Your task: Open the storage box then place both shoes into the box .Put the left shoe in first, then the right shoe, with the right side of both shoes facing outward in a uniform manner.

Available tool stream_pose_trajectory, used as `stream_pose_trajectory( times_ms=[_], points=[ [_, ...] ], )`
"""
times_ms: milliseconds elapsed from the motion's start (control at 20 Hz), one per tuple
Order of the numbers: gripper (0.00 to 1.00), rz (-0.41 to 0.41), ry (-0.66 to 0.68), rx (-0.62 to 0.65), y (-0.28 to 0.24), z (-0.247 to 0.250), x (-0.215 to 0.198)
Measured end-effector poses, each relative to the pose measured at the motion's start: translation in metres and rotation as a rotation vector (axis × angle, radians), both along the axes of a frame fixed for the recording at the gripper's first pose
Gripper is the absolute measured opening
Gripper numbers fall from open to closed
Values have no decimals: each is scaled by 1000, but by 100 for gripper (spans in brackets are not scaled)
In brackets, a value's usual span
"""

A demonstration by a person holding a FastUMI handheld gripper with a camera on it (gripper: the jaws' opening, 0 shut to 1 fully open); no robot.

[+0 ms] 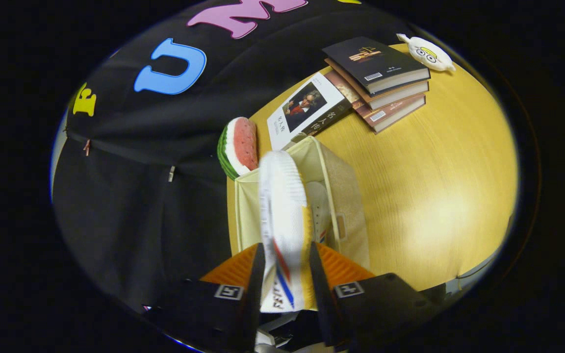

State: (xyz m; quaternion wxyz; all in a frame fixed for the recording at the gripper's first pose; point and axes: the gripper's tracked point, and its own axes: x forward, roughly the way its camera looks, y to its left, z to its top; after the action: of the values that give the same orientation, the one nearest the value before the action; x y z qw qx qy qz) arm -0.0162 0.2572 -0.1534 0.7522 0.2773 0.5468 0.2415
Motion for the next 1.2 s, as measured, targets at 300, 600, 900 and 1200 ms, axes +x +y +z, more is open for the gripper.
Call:
stream_pose_trajectory(
  times_ms=[300, 600, 900, 1200],
  points=[
    [99, -47, -239, -52, -39, 45, 29],
    [99, -158, -583, -212, -121, 104, 55],
    [99, -236, -962, -367, -176, 187, 64],
    [99, -269, -1231, -456, -208, 236, 74]
  ],
)
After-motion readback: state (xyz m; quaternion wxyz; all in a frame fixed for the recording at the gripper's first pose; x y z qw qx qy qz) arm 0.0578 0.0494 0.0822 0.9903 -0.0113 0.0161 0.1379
